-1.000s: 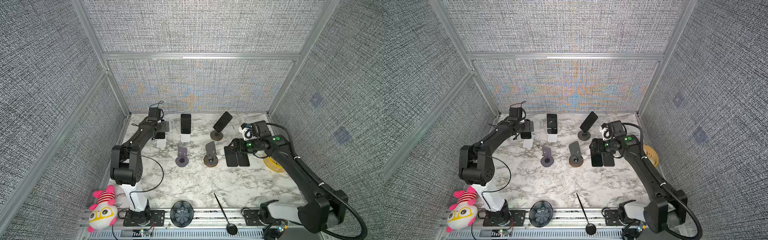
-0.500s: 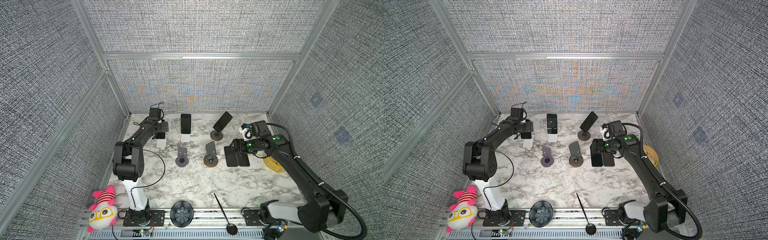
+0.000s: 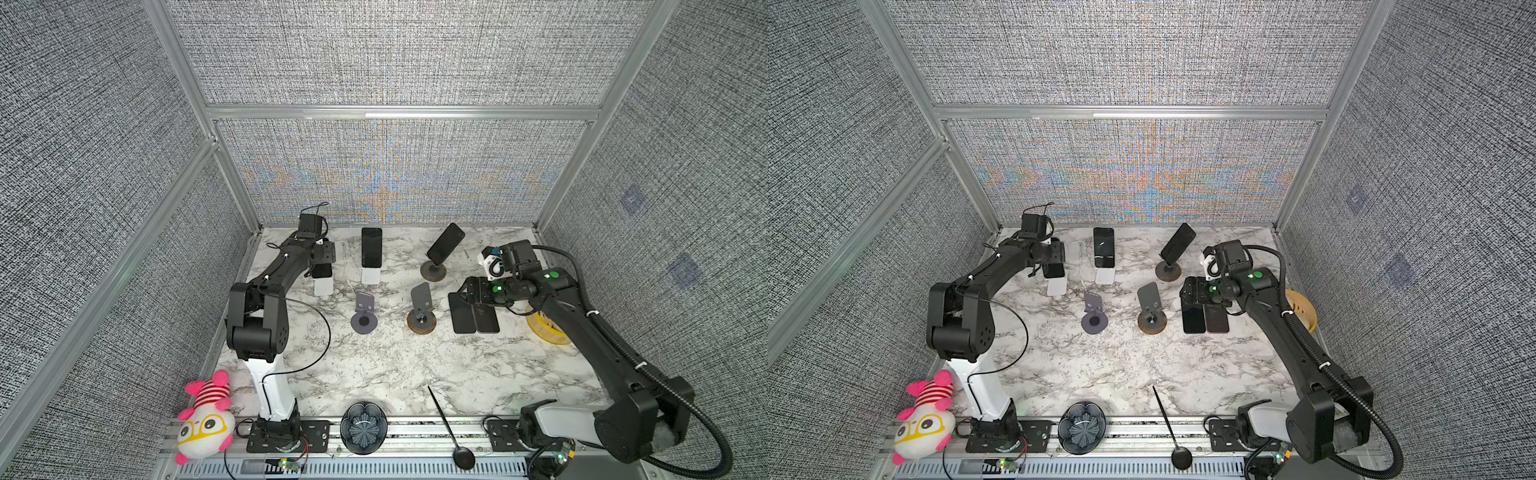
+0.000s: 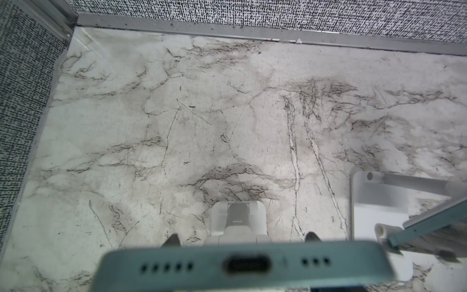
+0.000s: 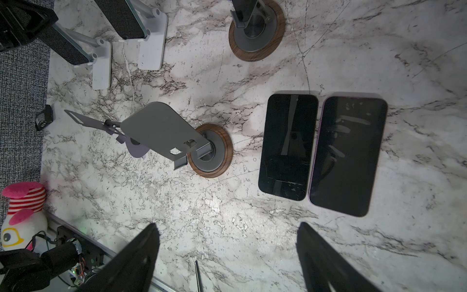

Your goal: Remove the phone from the phone stand

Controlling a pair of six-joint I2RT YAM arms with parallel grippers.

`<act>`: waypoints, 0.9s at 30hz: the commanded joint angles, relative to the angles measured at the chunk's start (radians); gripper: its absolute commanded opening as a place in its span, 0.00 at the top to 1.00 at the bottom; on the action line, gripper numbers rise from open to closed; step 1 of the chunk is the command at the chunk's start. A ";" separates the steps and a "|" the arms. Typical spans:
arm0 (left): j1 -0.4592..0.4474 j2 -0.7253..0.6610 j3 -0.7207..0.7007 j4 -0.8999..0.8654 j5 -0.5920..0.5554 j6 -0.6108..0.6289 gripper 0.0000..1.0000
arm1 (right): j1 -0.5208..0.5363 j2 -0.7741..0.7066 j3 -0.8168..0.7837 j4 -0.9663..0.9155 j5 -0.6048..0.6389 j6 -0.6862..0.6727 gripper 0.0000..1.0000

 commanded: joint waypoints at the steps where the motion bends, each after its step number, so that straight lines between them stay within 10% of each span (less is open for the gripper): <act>1: -0.001 -0.028 0.015 -0.019 -0.003 0.000 0.33 | 0.000 -0.004 0.001 -0.003 0.001 0.001 0.14; 27: -0.002 -0.328 -0.068 -0.352 0.081 -0.083 0.56 | -0.001 -0.047 -0.028 0.002 0.003 -0.018 0.14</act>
